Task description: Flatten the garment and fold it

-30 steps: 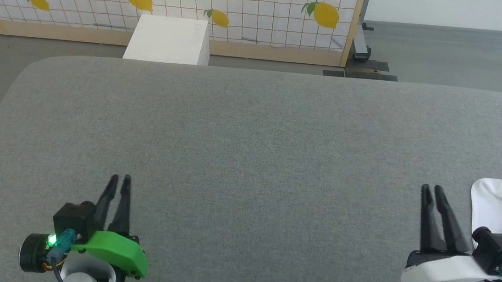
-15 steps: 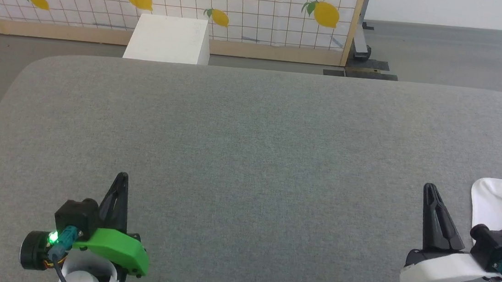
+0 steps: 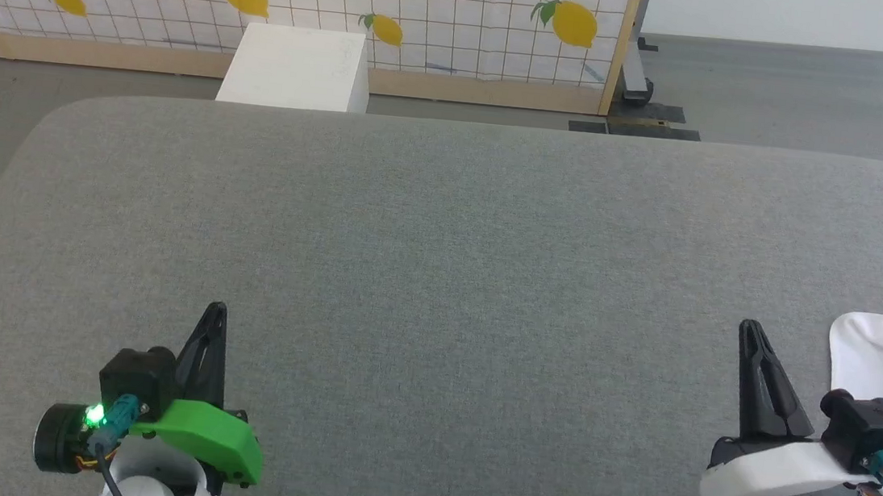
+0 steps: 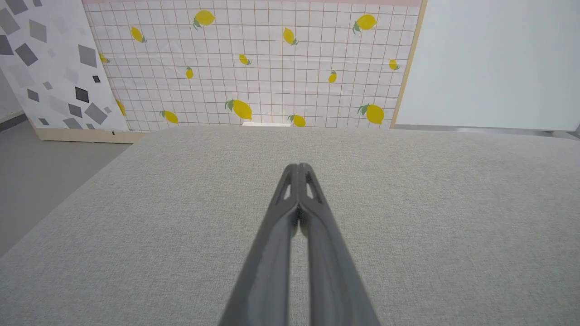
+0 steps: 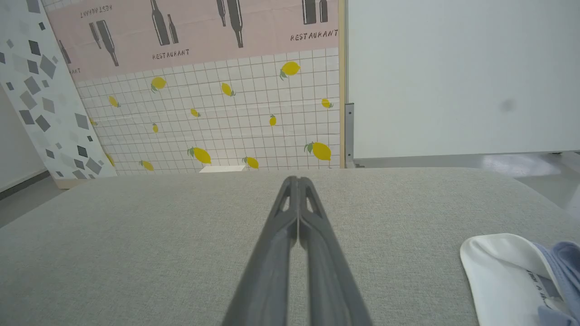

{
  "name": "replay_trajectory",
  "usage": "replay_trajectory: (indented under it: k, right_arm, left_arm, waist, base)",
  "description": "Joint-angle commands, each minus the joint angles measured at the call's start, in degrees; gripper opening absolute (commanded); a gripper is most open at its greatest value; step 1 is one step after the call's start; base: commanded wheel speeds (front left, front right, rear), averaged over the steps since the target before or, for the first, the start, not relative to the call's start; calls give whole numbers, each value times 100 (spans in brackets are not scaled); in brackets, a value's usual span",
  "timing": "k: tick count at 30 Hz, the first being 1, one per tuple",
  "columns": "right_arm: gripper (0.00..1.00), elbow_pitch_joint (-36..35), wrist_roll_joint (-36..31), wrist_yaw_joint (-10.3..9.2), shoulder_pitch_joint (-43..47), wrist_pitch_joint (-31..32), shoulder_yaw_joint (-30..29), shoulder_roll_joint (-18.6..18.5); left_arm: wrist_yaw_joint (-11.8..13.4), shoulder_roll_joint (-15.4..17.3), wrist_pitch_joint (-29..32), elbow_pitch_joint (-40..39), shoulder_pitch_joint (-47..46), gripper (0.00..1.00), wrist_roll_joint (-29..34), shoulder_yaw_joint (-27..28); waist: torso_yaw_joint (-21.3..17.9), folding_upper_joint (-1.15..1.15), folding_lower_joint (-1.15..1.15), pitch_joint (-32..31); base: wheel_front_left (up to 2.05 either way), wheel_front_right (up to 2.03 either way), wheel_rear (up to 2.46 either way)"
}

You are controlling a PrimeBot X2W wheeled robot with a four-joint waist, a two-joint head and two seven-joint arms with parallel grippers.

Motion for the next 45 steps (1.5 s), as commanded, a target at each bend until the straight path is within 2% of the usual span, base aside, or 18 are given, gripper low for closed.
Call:
replay_trajectory:
  k: [1, 45]
  right_arm:
    - [0, -53, -56, -2, 80, 48, 16, 2]
    - [0, -473, -435, -6, 216, 581, 147, 5]
  left_arm:
    - [5, -38, 32, -46, 64, 0, 69, 25]
    - [12, -215, 555, -559, 236, 0, 514, 181]
  waist:
    - [0, 0, 0, 1]
    - [6, 0, 0, 36]
  base:
    - [0, 0, 0]
    - [0, 0, 0]
